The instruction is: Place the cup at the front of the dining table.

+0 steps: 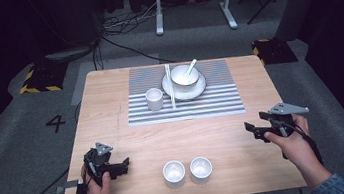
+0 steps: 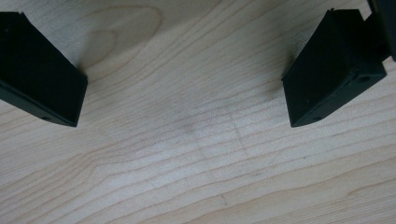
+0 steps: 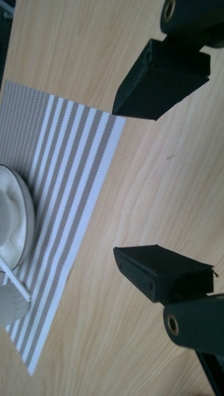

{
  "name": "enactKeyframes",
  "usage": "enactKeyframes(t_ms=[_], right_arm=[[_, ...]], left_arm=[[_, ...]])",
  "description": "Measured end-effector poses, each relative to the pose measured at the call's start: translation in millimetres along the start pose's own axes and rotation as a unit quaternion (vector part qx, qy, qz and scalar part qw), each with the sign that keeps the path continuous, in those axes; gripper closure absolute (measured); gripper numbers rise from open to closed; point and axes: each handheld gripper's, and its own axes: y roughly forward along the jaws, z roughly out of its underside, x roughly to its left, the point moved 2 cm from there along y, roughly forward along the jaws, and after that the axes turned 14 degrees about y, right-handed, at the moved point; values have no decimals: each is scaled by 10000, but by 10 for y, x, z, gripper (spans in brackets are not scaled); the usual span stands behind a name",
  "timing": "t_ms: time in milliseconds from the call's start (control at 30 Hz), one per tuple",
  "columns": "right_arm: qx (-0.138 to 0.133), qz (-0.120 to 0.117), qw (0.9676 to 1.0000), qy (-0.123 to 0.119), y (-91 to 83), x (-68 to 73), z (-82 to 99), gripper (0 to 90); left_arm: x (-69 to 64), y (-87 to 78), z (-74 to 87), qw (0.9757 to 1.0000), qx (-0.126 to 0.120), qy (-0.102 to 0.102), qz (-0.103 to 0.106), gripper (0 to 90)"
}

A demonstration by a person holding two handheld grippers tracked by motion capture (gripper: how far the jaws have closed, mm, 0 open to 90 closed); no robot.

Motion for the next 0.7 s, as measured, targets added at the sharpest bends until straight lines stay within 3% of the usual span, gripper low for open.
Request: enactKeyframes(t_ms=[100, 267, 700], right_arm=[[60, 45, 9999, -85, -2, -64, 110, 265], [149, 16, 9998, 112, 11, -192, 308, 265], [379, 321, 9981, 373, 63, -474, 758, 254]], left_arm=[[0, 0, 0, 10000, 1, -1, -1, 0], [0, 0, 0, 10000, 0, -3, 0, 0], [0, 0, 0, 10000, 1, 0, 0, 0]])
